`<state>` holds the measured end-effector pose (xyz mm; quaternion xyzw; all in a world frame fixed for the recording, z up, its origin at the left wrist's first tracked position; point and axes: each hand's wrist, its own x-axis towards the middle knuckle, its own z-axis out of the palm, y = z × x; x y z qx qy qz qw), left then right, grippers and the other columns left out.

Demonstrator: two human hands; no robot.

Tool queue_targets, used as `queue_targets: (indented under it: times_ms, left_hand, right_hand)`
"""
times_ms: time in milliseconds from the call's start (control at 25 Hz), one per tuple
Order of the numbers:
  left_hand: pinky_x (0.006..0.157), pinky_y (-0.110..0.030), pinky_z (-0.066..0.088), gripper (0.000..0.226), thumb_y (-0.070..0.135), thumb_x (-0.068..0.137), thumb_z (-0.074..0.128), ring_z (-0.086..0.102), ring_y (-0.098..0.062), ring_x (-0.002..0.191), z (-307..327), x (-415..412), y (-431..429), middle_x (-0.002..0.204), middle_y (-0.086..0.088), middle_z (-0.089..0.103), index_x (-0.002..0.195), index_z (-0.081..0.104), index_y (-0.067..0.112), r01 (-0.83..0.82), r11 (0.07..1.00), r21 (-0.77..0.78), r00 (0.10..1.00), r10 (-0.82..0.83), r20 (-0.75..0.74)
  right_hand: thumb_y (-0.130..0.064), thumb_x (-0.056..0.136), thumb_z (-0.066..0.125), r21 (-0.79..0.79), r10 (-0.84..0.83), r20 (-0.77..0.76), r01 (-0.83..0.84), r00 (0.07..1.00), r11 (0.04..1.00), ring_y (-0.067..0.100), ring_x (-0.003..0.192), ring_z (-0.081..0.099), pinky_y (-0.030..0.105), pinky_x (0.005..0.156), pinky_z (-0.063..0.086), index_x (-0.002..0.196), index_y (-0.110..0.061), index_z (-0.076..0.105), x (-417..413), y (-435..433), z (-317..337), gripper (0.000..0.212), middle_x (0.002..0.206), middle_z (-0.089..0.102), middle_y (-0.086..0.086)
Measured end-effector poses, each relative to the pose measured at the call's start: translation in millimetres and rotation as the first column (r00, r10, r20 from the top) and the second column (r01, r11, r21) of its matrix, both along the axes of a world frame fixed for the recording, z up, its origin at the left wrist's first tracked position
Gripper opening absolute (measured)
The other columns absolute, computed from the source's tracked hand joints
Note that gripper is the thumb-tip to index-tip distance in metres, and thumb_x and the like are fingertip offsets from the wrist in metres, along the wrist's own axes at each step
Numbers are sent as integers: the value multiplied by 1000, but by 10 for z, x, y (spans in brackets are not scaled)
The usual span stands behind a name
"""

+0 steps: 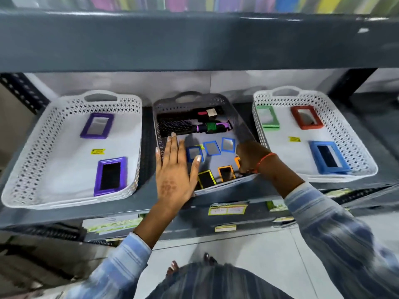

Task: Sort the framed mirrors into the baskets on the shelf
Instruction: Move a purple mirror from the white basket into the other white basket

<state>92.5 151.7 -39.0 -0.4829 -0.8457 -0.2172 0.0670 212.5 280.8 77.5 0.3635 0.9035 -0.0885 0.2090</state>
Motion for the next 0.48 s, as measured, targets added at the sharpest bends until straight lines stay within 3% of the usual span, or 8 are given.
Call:
queue_targets:
  times_ms: [40,80,120,240,320,480]
  left_hand:
    - [114,-38,-3,71,52,93,20,19,-24,143,9,5,-3,155,-14,20,142,33,3,-3,1000,3,1000,3,2]
    - [114,-38,-3,70,52,93,21,19,-25,143,12,8,-10,155,-14,21,142,34,3,-9,1000,4,1000,9,2]
    - [115,-40,-1,69,51,93,22,19,-25,143,13,6,-23,155,-15,21,142,34,3,-17,1000,4,1000,17,0]
    - [116,-46,7,67,50,94,24,17,-24,143,41,-74,-112,155,-14,21,143,31,4,-67,998,22,998,67,-4]
    - [116,-46,5,66,49,94,24,14,-23,144,74,-178,-221,156,-14,19,143,29,5,-133,991,30,991,134,-12]
    - [115,-45,2,69,50,93,22,14,-24,144,118,-521,-615,155,-15,20,143,29,3,-328,944,44,944,329,-29]
  right_hand:
    - [-1,86,56,9,-23,79,23,997,1000,26,86,51,26,70,44,59,0,43,45,166,-376,30,97,42,39]
    - [-8,80,65,-68,-208,18,209,978,976,31,90,59,31,77,50,73,0,55,91,180,-514,14,112,64,30]
    - [-12,75,71,9,-125,8,125,992,992,35,95,64,35,83,53,86,-2,61,85,220,-592,18,108,66,27]
    - [-16,72,77,10,17,-3,-16,1000,1000,37,104,63,37,88,52,103,2,62,-152,187,-459,38,113,66,26]
    - [-20,74,77,16,42,-112,-40,993,999,37,110,60,37,91,49,110,5,60,-391,122,-364,47,119,63,26]
    - [-28,77,73,27,185,-302,-186,935,982,37,108,60,36,79,47,84,-3,62,-1070,-212,-240,29,115,65,24]
